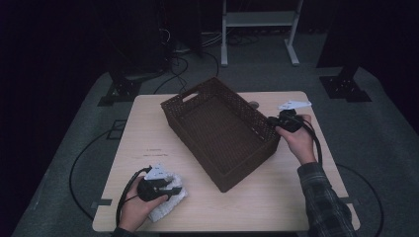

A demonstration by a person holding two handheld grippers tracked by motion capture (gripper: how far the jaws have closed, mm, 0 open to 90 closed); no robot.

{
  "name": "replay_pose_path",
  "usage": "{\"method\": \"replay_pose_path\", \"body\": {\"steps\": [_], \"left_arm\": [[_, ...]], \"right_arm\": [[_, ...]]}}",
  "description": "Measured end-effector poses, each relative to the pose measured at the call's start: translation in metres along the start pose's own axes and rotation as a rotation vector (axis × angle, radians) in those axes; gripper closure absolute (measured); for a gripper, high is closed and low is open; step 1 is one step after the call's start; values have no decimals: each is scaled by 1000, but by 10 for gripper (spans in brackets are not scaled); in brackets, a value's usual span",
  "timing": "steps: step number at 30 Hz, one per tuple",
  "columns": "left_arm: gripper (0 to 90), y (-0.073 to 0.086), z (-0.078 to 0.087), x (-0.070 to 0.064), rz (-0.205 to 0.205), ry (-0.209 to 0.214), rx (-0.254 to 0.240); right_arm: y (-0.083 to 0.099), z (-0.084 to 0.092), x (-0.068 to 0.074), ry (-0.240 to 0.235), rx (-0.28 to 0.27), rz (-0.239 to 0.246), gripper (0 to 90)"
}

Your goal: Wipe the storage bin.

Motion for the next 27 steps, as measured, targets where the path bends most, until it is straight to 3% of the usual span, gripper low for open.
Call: {"method": "replay_pose_path", "body": {"steps": [6,9,18,20,25,27], "left_arm": [[683,-1,-2,0,-2,3,5],[683,-1,-3,-1,-1,4,4],[683,-3,-5,-2,-9,8,6],[683,-3,-3,-2,-12,10,8],[685,-3,-3,-2,-9,8,6],[686,-3,-3,-2,-7,7,3]], "right_arm": [[18,20,-20,63,5,-32,822],[21,23,-22,62,-1,-39,824],[19,39,-21,6,-80,-46,775],[17,53,-27,12,-112,-39,835],[25,67,-38,11,-118,-48,894],[39,70,-42,-9,-95,-42,896]]}}
Point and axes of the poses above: each handheld gripper's, and its own axes: z roughly backward along the jaws, y roughly out of its underside, x roughly to its left, the point moved 6 cm from there along -z, roughly forward along the jaws, and after that the axes turned 7 degrees about z, right-handed, at the moved point
